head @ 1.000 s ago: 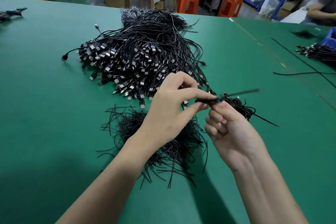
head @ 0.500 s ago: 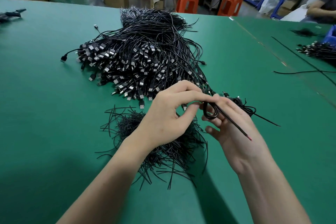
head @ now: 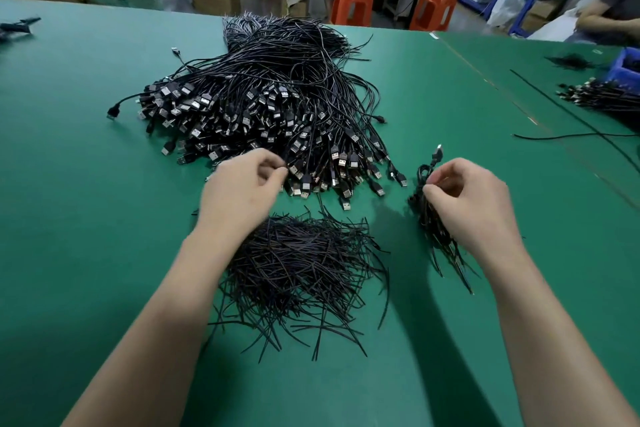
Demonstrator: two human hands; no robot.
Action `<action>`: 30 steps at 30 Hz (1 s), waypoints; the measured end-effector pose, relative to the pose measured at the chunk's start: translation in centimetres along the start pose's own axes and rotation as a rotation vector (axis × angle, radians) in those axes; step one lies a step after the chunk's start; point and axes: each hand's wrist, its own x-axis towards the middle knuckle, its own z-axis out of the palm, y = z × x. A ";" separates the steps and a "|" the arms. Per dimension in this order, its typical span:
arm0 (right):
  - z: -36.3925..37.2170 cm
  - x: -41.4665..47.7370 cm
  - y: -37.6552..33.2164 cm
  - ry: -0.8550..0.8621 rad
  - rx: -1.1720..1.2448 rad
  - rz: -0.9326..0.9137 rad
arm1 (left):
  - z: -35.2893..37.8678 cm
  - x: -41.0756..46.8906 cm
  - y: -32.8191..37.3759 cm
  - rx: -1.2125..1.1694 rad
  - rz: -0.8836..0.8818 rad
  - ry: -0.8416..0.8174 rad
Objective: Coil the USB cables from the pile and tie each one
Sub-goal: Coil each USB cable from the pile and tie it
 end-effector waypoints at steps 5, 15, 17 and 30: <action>-1.0 2.5 1.2 -0.030 -0.293 0.053 | 0.4 2.7 -3.4 0.216 -0.248 -0.037; -0.1 1.5 1.4 -0.090 -0.457 0.064 | 1.2 4.7 -2.7 0.522 -0.207 -0.011; 0.1 1.1 1.1 -0.083 -0.466 0.042 | 0.9 4.7 -2.9 0.489 -0.207 -0.046; 5.0 -2.5 -5.7 -0.427 0.491 0.009 | -4.1 1.1 1.6 -0.019 -0.061 -0.361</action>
